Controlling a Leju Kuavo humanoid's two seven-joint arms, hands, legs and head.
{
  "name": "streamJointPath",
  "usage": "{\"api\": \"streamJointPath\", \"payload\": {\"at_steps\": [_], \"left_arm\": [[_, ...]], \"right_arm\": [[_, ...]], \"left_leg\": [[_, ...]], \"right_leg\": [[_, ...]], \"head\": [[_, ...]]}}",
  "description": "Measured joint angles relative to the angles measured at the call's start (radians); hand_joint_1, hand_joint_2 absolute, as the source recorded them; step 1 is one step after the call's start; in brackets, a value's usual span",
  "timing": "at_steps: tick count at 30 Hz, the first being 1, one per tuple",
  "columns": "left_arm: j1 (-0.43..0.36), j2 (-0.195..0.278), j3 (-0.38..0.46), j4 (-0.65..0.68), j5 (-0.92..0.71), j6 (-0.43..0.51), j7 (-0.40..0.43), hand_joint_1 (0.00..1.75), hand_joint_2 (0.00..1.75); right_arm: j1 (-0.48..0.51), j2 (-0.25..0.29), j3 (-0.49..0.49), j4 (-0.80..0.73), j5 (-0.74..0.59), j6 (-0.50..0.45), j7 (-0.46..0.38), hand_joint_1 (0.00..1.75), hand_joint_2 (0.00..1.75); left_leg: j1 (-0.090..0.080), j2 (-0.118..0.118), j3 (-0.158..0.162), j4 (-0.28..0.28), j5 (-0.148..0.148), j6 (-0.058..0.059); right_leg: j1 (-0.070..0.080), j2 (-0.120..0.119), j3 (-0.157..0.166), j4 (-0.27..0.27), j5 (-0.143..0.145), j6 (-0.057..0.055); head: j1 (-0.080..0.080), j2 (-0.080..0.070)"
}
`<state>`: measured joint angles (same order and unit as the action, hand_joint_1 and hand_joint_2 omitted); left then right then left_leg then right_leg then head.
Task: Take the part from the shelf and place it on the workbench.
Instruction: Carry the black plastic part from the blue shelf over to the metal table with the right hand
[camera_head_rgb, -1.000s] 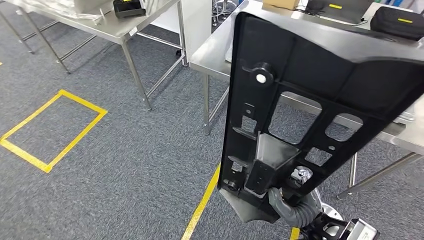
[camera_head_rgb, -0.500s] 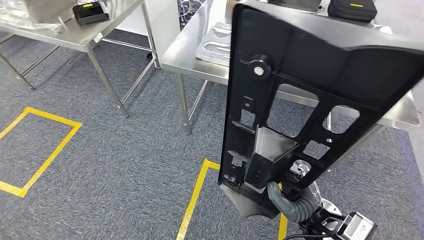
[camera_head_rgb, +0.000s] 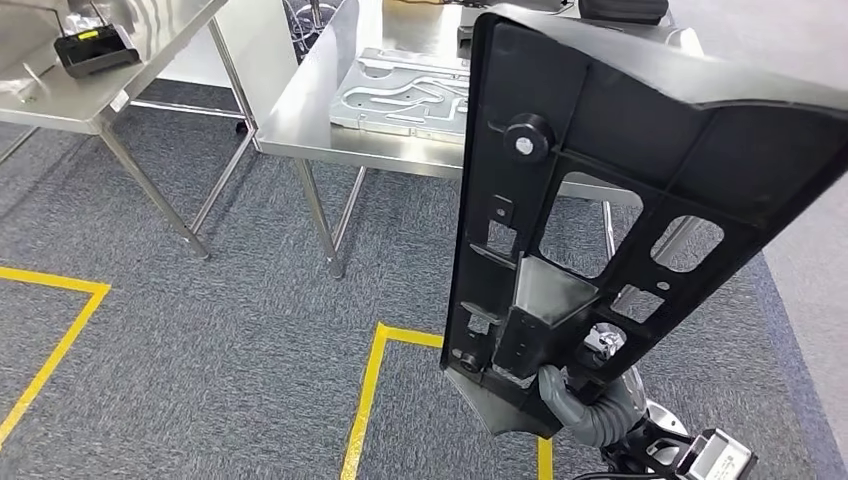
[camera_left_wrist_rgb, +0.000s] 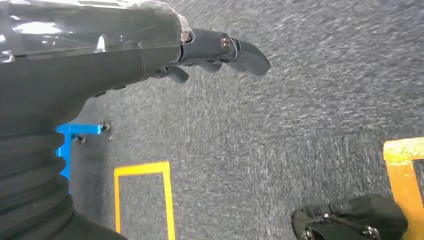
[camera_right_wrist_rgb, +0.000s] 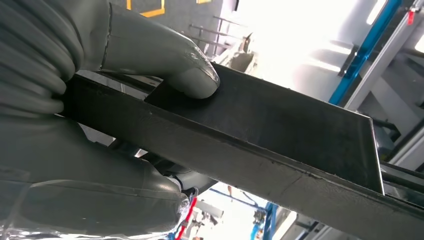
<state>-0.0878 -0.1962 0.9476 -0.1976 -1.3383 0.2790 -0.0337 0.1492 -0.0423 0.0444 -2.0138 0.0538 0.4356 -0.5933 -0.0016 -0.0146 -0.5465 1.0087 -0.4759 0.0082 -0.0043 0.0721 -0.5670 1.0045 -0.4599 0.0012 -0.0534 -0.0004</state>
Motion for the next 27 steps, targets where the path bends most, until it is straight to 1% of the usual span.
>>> {"api": "streamJointPath", "payload": {"at_steps": [2,3,4,5,6,7,8,9,10,11,12,13,14,15,16,18,19,20,22,23,24,25,26,27], "left_arm": [[-0.002,0.0,0.0,0.0,0.0,0.0,0.0,0.0,1.75],[-0.002,0.0,0.0,0.0,0.001,0.0,-0.001,0.0,1.75],[-0.002,-0.001,0.0,0.0,0.001,0.0,-0.001,0.0,1.75],[-0.002,-0.001,0.0,0.0,0.001,0.0,-0.001,0.0,1.75],[-0.001,-0.001,0.0,0.0,0.001,0.001,-0.001,0.0,1.75],[-0.001,-0.001,0.0,0.0,0.003,0.001,-0.001,0.0,1.75],[0.0,-0.001,0.0,0.0,0.005,0.002,0.0,0.0,1.75],[0.0,0.0,0.0,0.0,0.008,0.002,0.0,0.0,1.75],[-0.001,0.0,0.0,0.0,0.012,0.002,0.0,0.0,1.75],[-0.002,0.0,0.0,0.0,0.015,0.001,0.0,0.0,1.75],[-0.003,0.0,0.0,0.0,0.017,0.001,0.0,0.0,1.75],[-0.005,0.0,0.0,0.0,0.018,0.0,0.0,0.0,1.75],[-0.006,0.0,0.0,0.0,0.019,0.0,0.0,0.0,1.75],[-0.007,0.001,0.0,0.0,0.019,0.0,0.001,0.0,1.75],[-0.008,0.001,0.0,0.0,0.019,0.0,0.002,0.0,1.75],[-0.008,0.002,0.001,0.0,0.019,-0.001,0.006,0.0,1.75],[-0.007,0.002,0.001,0.0,0.019,-0.002,0.008,0.0,1.75],[-0.007,0.002,0.001,0.0,0.018,-0.003,0.01,0.0,1.75],[-0.005,0.002,0.001,0.0,0.016,-0.006,0.016,0.0,1.75],[-0.003,0.002,0.001,0.0,0.014,-0.007,0.02,0.0,1.75],[0.0,0.002,0.001,0.0,0.013,-0.009,0.023,0.0,1.75],[0.002,0.003,0.001,0.0,0.011,-0.01,0.025,0.0,1.75],[0.004,0.003,0.001,0.0,0.01,-0.011,0.026,0.0,1.75],[0.005,0.003,0.001,0.0,0.01,-0.011,0.027,0.0,1.75]], "right_arm": [[0.002,-0.002,0.0,-0.001,0.0,0.0,-0.002,1.75,1.75],[0.003,-0.003,0.0,-0.002,0.0,-0.001,-0.003,1.75,1.75],[0.003,-0.005,0.0,-0.003,0.0,-0.002,-0.003,1.75,1.75],[0.003,-0.006,0.0,-0.005,0.0,-0.002,-0.004,1.75,1.75],[0.003,-0.007,0.0,-0.005,0.001,-0.003,-0.005,1.75,1.75],[0.002,-0.008,0.001,-0.004,0.003,-0.004,-0.007,1.75,1.75],[0.002,-0.009,0.001,-0.004,0.005,-0.005,-0.009,1.75,1.75],[0.002,-0.01,0.001,-0.003,0.008,-0.006,-0.012,1.75,1.75],[0.0,-0.01,0.001,-0.002,0.011,-0.006,-0.014,1.75,1.75],[-0.003,-0.011,0.001,-0.002,0.013,-0.006,-0.016,1.75,1.75],[-0.008,-0.011,0.001,-0.001,0.016,-0.006,-0.018,1.75,1.75],[-0.015,-0.011,0.003,-0.001,0.019,-0.006,-0.019,1.75,1.75],[-0.021,-0.011,0.004,0.0,0.022,-0.006,-0.019,1.75,1.75],[-0.027,-0.011,0.006,0.0,0.025,-0.006,-0.018,1.75,1.75],[-0.03,-0.011,0.008,0.001,0.029,-0.007,-0.016,1.75,1.75],[-0.036,-0.011,0.01,0.001,0.036,-0.008,-0.011,1.75,1.75],[-0.041,-0.011,0.011,0.001,0.038,-0.008,-0.01,1.75,1.75],[-0.046,-0.011,0.011,0.001,0.039,-0.008,-0.008,1.75,1.75],[-0.053,-0.011,0.012,0.003,0.039,-0.009,-0.006,1.75,1.75],[-0.054,-0.011,0.012,0.005,0.04,-0.009,-0.005,1.75,1.75],[-0.054,-0.011,0.012,0.007,0.04,-0.01,-0.005,1.75,1.75],[-0.054,-0.011,0.012,0.008,0.039,-0.011,-0.005,1.75,1.75],[-0.054,-0.011,0.012,0.009,0.039,-0.012,-0.005,1.75,1.75],[-0.053,-0.011,0.012,0.009,0.038,-0.012,-0.006,1.75,1.75]], "left_leg": [[0.001,0.004,0.0,-0.006,0.007,0.012],[0.002,0.007,0.001,-0.011,0.012,0.019],[0.005,0.01,0.002,-0.016,0.016,0.025],[0.007,0.014,0.002,-0.02,0.018,0.029],[0.006,0.017,0.001,-0.021,0.019,0.031],[0.006,0.02,-0.001,-0.02,0.019,0.031],[0.006,0.023,-0.002,-0.02,0.019,0.031],[0.006,0.026,-0.002,-0.02,0.018,0.03],[0.006,0.028,-0.001,-0.019,0.017,0.029],[0.006,0.029,0.0,-0.018,0.016,0.027],[0.006,0.03,0.001,-0.016,0.014,0.023],[0.004,0.031,0.002,-0.014,0.011,0.018],[0.003,0.031,0.001,-0.012,0.009,0.012],[0.002,0.032,0.001,-0.011,0.008,0.006],[0.002,0.033,0.002,-0.012,0.008,0.0],[0.004,0.033,0.0,-0.004,0.0,-0.013],[0.005,0.03,-0.011,0.021,-0.016,-0.018],[0.006,0.028,-0.032,0.067,-0.043,-0.022],[0.007,0.024,-0.1,0.208,-0.106,-0.027],[0.007,0.023,-0.131,0.266,-0.123,-0.027],[0.007,0.023,-0.147,0.291,-0.121,-0.026],[0.007,0.023,-0.143,0.273,-0.097,-0.023],[0.007,0.022,-0.119,0.215,-0.058,-0.018],[0.006,0.019,-0.086,0.139,-0.02,-0.012]], "right_leg": [[-0.002,-0.001,-0.002,0.001,0.0,0.012],[-0.001,-0.011,-0.006,0.011,-0.009,0.017],[-0.001,-0.024,-0.019,0.039,-0.029,0.022],[-0.003,-0.039,-0.041,0.088,-0.058,0.026],[-0.004,-0.052,-0.072,0.151,-0.092,0.03],[-0.007,-0.059,-0.104,0.218,-0.121,0.033],[-0.01,-0.062,-0.127,0.264,-0.133,0.036],[-0.012,-0.064,-0.132,0.275,-0.127,0.038],[-0.015,-0.067,-0.117,0.246,-0.102,0.04],[-0.017,-0.071,-0.084,0.182,-0.067,0.04],[-0.018,-0.077,-0.046,0.108,-0.039,0.039],[-0.016,-0.081,-0.016,0.048,-0.019,0.035],[-0.014,-0.084,0.003,0.01,-0.011,0.03],[-0.011,-0.084,0.008,-0.003,-0.013,0.025],[-0.008,-0.081,0.007,-0.003,-0.011,0.018],[-0.011,-0.076,0.009,-0.007,-0.008,0.006],[-0.013,-0.075,0.011,-0.01,-0.007,0.0],[-0.014,-0.074,0.012,-0.012,-0.006,-0.006],[-0.011,-0.073,0.013,-0.012,-0.008,-0.013],[-0.009,-0.071,0.013,-0.011,-0.009,-0.015],[-0.007,-0.069,0.015,-0.01,-0.01,-0.016],[-0.005,-0.065,0.017,-0.01,-0.012,-0.016],[-0.003,-0.062,0.022,-0.01,-0.015,-0.016],[-0.002,-0.06,0.026,-0.01,-0.017,-0.014]], "head": [[0.0,0.0],[0.0,0.0],[0.0,0.0],[0.0,0.0],[0.0,0.0],[0.0,0.0],[0.0,0.0],[0.0,0.0],[0.0,0.0],[0.0,0.0],[0.0,0.0],[0.0,0.0],[0.0,0.0],[0.0,0.0],[0.0,0.0],[0.0,0.0],[0.0,0.0],[0.0,0.0],[0.0,0.0],[0.0,0.0],[0.0,0.0],[0.0,0.0],[0.0,0.0],[0.0,0.0]]}}
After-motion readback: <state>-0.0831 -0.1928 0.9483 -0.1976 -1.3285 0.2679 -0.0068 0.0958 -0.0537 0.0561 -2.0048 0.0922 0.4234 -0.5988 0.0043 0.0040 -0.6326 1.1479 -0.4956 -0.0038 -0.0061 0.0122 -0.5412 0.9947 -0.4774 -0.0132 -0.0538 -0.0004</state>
